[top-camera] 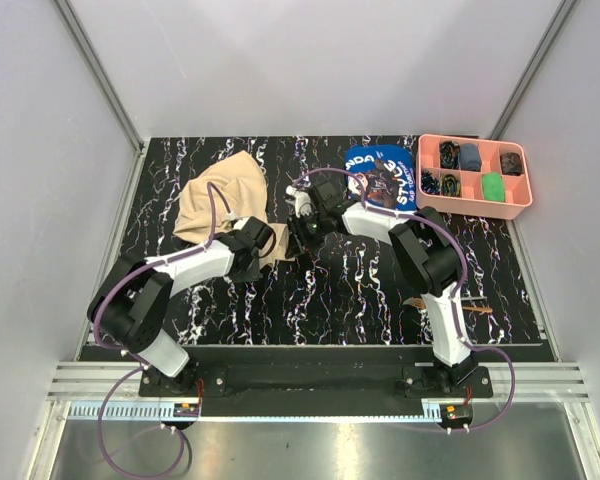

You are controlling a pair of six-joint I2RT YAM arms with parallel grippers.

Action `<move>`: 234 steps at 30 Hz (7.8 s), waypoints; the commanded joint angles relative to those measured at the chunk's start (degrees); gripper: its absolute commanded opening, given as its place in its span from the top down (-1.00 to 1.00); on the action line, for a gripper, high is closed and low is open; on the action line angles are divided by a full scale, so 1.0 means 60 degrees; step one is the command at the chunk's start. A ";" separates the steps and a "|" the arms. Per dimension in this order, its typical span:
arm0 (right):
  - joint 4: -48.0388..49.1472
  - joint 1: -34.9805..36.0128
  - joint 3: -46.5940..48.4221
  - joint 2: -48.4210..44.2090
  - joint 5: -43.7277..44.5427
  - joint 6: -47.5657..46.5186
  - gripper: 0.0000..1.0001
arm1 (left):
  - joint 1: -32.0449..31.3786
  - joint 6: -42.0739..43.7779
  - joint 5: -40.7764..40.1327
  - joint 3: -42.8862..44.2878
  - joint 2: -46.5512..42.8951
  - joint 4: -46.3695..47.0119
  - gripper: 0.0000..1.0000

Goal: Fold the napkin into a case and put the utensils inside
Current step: Pick up the crumpled napkin from the center of the board, then flatten out the crumpled napkin at the center of the board, then pick up the flattened napkin from the center of the board.

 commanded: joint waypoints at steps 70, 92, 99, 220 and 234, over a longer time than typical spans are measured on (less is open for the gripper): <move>-0.4523 -0.1718 0.5026 -0.0081 0.6714 -0.0347 -0.88 | 0.4635 -0.0219 0.0999 0.4756 -0.0135 -0.0465 -0.74; -0.1561 -0.1248 0.5225 0.2124 0.4030 -0.0726 -0.08 | 0.4635 -0.1289 0.2964 0.1997 0.1195 0.2099 -0.01; -0.1809 -0.1248 0.5562 0.2316 0.4277 -0.0726 0.65 | 0.4635 -0.1406 0.2964 0.1997 0.1107 0.2129 0.00; -0.0682 0.1652 -0.7212 -0.8114 0.7193 0.7712 1.00 | 0.8779 -0.2724 0.1045 -0.0932 -0.4224 -0.4726 -0.24; 0.0254 0.1082 -0.7064 -0.7822 0.5921 0.6949 1.00 | 0.9396 -0.2550 0.1907 -0.2089 -0.2833 -0.3061 0.22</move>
